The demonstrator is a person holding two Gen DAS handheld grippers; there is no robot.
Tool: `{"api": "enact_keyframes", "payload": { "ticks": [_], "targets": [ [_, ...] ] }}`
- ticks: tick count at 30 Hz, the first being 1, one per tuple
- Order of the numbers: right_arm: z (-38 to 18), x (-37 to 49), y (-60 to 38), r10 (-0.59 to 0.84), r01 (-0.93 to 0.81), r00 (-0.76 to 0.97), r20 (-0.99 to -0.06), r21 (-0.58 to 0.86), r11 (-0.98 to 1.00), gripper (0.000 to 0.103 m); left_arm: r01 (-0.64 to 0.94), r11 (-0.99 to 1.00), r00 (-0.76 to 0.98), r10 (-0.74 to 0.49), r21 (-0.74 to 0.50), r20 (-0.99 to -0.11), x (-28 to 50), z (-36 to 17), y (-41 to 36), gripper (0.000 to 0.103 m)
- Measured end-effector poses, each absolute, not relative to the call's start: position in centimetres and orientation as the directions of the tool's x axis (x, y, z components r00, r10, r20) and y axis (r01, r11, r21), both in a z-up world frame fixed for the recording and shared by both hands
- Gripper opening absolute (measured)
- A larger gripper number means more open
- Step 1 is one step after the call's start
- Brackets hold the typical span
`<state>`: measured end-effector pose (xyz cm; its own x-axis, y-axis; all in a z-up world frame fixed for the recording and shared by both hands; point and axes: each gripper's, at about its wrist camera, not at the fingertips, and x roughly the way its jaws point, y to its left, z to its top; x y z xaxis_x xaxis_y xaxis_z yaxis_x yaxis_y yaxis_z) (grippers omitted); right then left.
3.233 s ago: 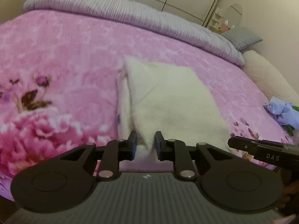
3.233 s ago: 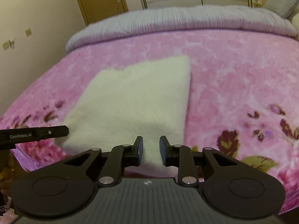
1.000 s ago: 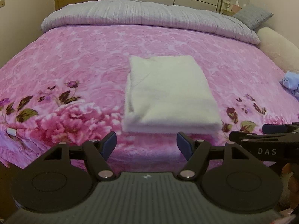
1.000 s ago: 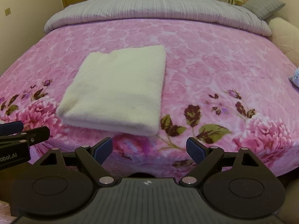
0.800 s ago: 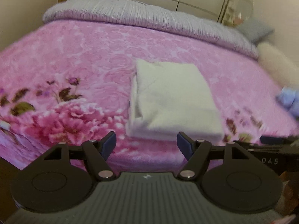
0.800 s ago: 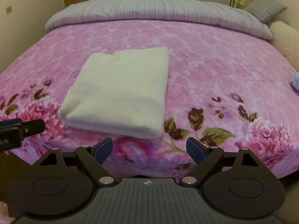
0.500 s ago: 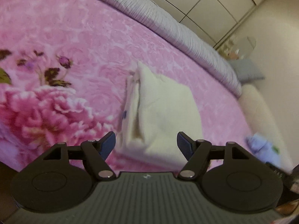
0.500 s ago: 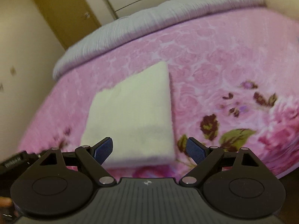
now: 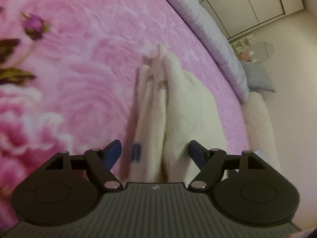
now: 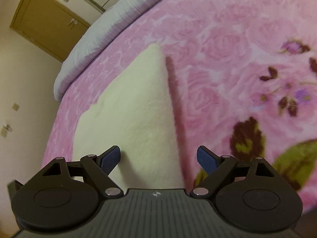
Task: Fold clothes
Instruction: 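Grasp the folded sweater edge with both grippers, then lift and carry the folded sweater toward the bed corner with both grippers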
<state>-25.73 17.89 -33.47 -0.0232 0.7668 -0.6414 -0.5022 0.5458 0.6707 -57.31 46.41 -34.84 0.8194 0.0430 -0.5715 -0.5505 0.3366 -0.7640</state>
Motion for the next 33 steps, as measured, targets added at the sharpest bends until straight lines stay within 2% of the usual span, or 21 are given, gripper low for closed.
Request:
{"api": "enact_keyframes", "payload": {
  "ticks": [5, 7, 10, 12, 13, 15, 19, 21, 28, 33],
  "targets": [
    [-36.4, -22.9, 19.4, 0.835, -0.376, -0.105, -0.54, 0.799, 0.469, 0.088, -0.455, 0.333, 0.865, -0.056, -0.826, -0.499, -55.5, -36.8, 48.5, 0.072],
    [-37.5, -21.8, 20.0, 0.859, -0.322, -0.133, -0.494, 0.841, 0.434, 0.088, -0.42, 0.317, 0.877, -0.099, -0.85, -0.47, -54.8, -37.3, 49.3, 0.068],
    [-37.4, -21.3, 22.1, 0.834, -0.379, -0.211, -0.51, 0.829, 0.411, 0.086, -0.383, 0.311, 0.876, -0.176, -0.87, -0.449, -53.5, -37.8, 49.9, 0.065],
    [-37.2, -21.5, 23.9, 0.795, -0.445, -0.254, -0.551, 0.797, 0.409, 0.073, -0.404, 0.32, 0.86, -0.188, -0.857, -0.475, -52.9, -37.5, 50.2, 0.062],
    [-37.1, -21.6, 24.5, 0.781, -0.449, -0.264, -0.566, 0.789, 0.42, 0.072, -0.421, 0.322, 0.849, -0.189, -0.848, -0.493, -52.6, -37.3, 50.2, 0.058],
    [-37.0, -21.8, 25.6, 0.751, -0.458, -0.283, -0.596, 0.772, 0.44, 0.059, -0.451, 0.32, 0.83, -0.194, -0.833, -0.524, -52.1, -36.8, 50.4, 0.05],
    [-35.2, -22.0, 26.7, 0.703, -0.448, -0.293, -0.648, 0.742, 0.498, 0.046, -0.51, 0.345, 0.782, -0.195, -0.788, -0.592, -51.2, -34.4, 50.7, 0.04],
    [-33.3, -22.4, 27.9, 0.682, -0.459, -0.306, -0.664, 0.73, 0.505, 0.043, -0.546, 0.342, 0.761, -0.179, -0.765, -0.624, -51.1, -32.5, 51.1, 0.04],
    [-24.7, -23.7, 33.1, 0.644, -0.448, -0.41, -0.646, 0.758, 0.475, 0.042, -0.634, 0.267, 0.745, -0.041, -0.726, -0.666, -55.9, -22.0, 53.5, 0.039],
    [-19.4, -26.8, 38.9, 0.637, -0.463, -0.498, -0.588, 0.801, 0.378, 0.042, -0.671, 0.228, 0.736, 0.095, -0.705, -0.67, -61.1, -15.4, 55.9, 0.039]
  ]
}}
